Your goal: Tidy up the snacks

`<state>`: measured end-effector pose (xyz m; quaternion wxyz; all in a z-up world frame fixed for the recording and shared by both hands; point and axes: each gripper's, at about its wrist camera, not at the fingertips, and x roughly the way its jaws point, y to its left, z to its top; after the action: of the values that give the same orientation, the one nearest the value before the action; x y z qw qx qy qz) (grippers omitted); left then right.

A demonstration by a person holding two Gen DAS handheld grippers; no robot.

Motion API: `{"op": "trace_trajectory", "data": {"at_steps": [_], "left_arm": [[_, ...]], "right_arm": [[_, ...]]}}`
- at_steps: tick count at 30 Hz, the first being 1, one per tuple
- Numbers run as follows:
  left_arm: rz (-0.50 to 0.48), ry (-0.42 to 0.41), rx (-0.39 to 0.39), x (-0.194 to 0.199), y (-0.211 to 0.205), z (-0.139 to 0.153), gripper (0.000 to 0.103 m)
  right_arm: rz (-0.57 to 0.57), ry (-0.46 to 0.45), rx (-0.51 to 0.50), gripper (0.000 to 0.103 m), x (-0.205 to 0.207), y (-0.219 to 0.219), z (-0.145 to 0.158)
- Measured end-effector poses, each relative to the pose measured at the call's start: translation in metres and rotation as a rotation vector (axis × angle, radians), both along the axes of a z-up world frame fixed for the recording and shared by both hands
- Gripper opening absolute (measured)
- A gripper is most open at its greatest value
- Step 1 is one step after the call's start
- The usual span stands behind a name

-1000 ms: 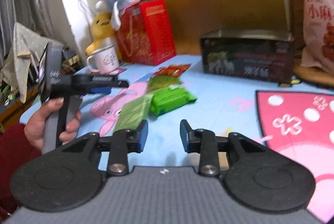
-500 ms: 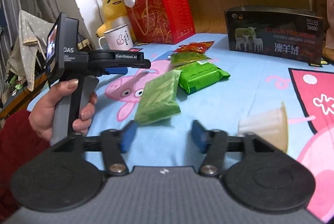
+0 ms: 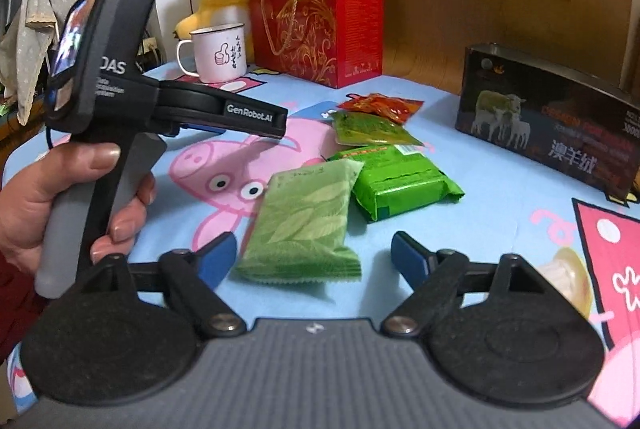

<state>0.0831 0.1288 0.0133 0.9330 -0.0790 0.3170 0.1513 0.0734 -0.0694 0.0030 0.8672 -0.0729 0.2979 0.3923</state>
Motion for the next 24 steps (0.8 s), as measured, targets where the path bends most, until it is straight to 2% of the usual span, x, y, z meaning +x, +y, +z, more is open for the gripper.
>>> {"op": "trace_trajectory", "data": {"at_steps": [3, 8, 13, 24], "left_arm": [[0.002, 0.0, 0.001, -0.001, -0.001, 0.0, 0.067], [-0.009, 0.0, 0.014, 0.0, -0.001, 0.0, 0.066], [-0.017, -0.01, 0.051, -0.001, -0.006, 0.002, 0.066], [-0.031, -0.01, 0.107, -0.004, -0.013, 0.004, 0.066]], "right_arm": [[0.033, 0.004, 0.017, 0.061, -0.002, 0.0, 0.0], [0.06, -0.02, 0.006, 0.06, -0.014, -0.004, 0.0], [0.09, -0.028, 0.018, 0.06, -0.028, -0.026, -0.002], [0.004, -0.024, 0.066, 0.06, -0.05, -0.062, -0.005]]}}
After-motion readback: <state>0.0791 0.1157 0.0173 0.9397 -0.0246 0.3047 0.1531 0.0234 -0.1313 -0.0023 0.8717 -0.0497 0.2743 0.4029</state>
